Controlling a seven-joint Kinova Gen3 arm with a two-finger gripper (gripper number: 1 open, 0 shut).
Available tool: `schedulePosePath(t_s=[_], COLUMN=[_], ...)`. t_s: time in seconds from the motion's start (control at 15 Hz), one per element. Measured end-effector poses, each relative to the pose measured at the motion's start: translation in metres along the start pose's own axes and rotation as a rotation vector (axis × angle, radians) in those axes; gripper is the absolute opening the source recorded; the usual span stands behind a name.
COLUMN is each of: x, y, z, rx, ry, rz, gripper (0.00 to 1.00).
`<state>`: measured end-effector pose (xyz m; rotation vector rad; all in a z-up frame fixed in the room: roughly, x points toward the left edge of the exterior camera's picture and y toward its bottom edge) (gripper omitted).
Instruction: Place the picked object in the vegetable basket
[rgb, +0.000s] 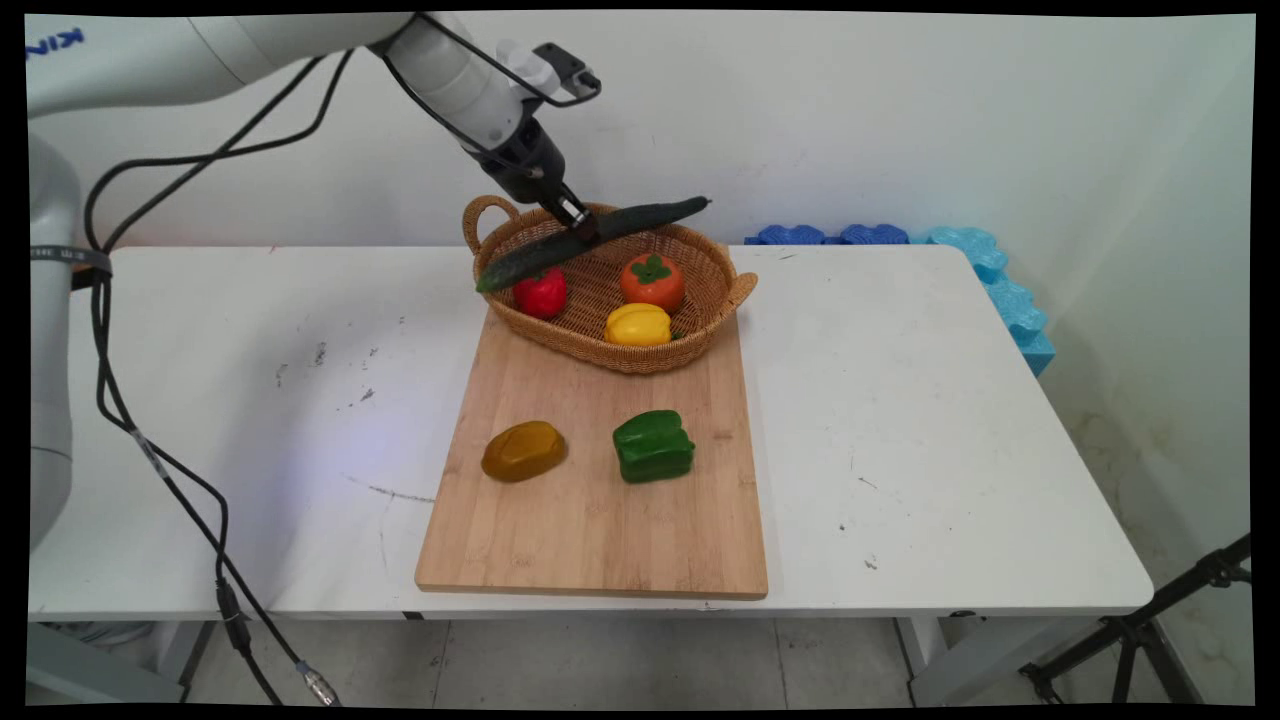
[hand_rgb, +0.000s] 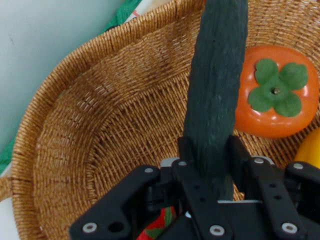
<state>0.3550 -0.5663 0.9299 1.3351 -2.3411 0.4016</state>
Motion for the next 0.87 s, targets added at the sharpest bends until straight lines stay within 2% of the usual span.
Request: schedulePosePath(t_s=[0.53,0.6,0.87], x=[-0.002,-0.002,0.002], y=[-0.001,-0.001,0.002], z=[0.025,0.027,0.031], rx=[-0.002,-0.002,-0.005], ry=[-0.015,-0.013,0.007], rz=[-0.009,-0.009,0.002], gripper=[0.0,1.0,1.0])
